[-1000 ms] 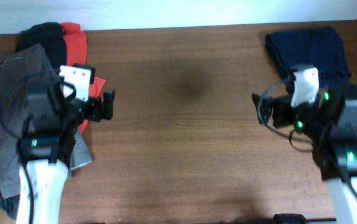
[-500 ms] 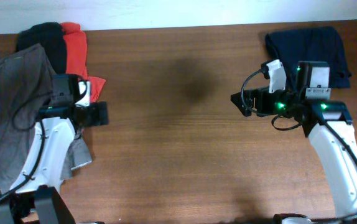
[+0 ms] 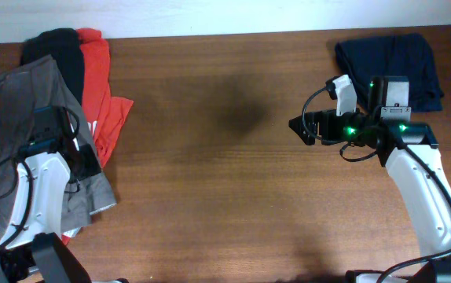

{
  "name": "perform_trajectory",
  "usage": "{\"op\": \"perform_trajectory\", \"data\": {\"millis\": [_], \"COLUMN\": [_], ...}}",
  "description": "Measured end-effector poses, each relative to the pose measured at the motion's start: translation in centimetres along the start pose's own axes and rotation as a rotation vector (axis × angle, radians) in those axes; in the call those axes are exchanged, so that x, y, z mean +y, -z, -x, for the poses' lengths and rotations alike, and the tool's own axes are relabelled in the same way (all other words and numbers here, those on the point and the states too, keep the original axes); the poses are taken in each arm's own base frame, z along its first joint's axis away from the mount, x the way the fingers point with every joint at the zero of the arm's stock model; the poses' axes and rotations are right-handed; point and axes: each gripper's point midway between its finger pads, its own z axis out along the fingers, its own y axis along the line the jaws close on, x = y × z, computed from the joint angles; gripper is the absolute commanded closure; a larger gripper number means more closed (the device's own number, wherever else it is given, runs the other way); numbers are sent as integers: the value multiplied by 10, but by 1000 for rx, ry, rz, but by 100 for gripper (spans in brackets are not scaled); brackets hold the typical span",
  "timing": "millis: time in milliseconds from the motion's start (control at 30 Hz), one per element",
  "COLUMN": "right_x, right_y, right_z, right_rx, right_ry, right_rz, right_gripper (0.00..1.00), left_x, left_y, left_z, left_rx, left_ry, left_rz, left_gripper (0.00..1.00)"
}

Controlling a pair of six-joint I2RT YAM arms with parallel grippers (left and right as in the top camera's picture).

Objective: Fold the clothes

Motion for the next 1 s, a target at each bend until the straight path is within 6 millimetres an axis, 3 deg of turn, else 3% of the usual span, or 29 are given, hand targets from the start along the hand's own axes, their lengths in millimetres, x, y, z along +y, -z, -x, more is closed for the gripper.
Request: {"op": "perform_trajectory", "data": {"millis": [467, 767, 800, 833, 900, 1000], "right_x": [0, 0, 0, 0, 0, 0], "right_y": [0, 0, 0, 0, 0, 0], "right_z": [0, -1, -1, -1, -1, -1], "right_rx": [0, 2, 3, 3, 3, 3], "right_ry": [0, -2, -2, -3, -2, -2], "right_rz": [0, 0, 0, 0, 0, 0], "right_gripper": [0, 0, 0, 0, 0, 0], "left_x": [15, 8, 7, 7, 5, 5], "left_y": [-9, -40, -44, -47, -56, -59], "left_z": [-9, -13, -14, -15, -20, -22], "left_rx": [28, 89, 99, 108, 134, 144], "left_ry": [28, 16, 14, 12, 10, 10], "left_rz": [94, 99, 98, 100, 99, 100], "left_gripper": [50, 52, 56, 68, 82, 92]}}
